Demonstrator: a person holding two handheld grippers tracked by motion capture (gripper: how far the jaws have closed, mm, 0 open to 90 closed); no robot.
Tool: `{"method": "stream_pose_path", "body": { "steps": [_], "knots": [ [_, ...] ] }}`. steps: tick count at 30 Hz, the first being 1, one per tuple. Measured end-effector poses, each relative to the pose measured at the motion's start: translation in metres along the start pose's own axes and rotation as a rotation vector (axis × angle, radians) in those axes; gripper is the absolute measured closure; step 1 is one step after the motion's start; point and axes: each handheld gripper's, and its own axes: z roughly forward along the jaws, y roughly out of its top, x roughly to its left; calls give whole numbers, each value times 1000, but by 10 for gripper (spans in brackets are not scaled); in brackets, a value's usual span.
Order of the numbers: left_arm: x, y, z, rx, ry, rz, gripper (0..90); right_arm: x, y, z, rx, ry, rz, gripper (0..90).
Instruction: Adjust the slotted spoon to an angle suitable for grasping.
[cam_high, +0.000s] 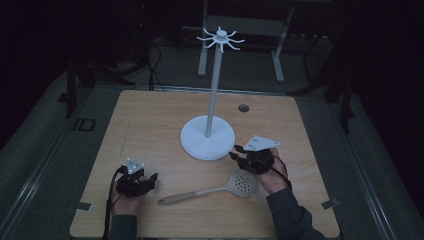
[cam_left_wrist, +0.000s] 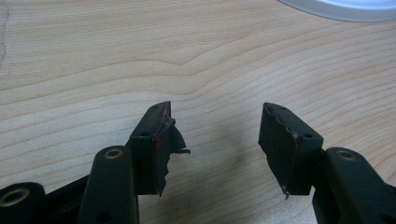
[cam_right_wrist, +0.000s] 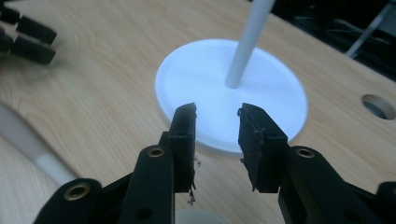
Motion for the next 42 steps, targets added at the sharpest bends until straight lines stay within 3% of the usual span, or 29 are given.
{"method": "stream_pose_path", "body": {
  "steps": [5, 27, 38, 42],
  "knots": [
    [0, 0, 0, -1, 0, 0, 449, 7, 1, 9, 32, 39, -40, 646],
    [1, 0, -1, -1, -2, 2, 448, 35, -4, 43, 160, 161, -125, 603],
    [0, 0, 0, 1, -1, 3, 448, 53, -12, 56, 221, 248, -177, 584],
    [0, 0, 0, 0, -1, 2, 448, 56, -14, 60, 233, 286, -176, 582]
  ]
}}
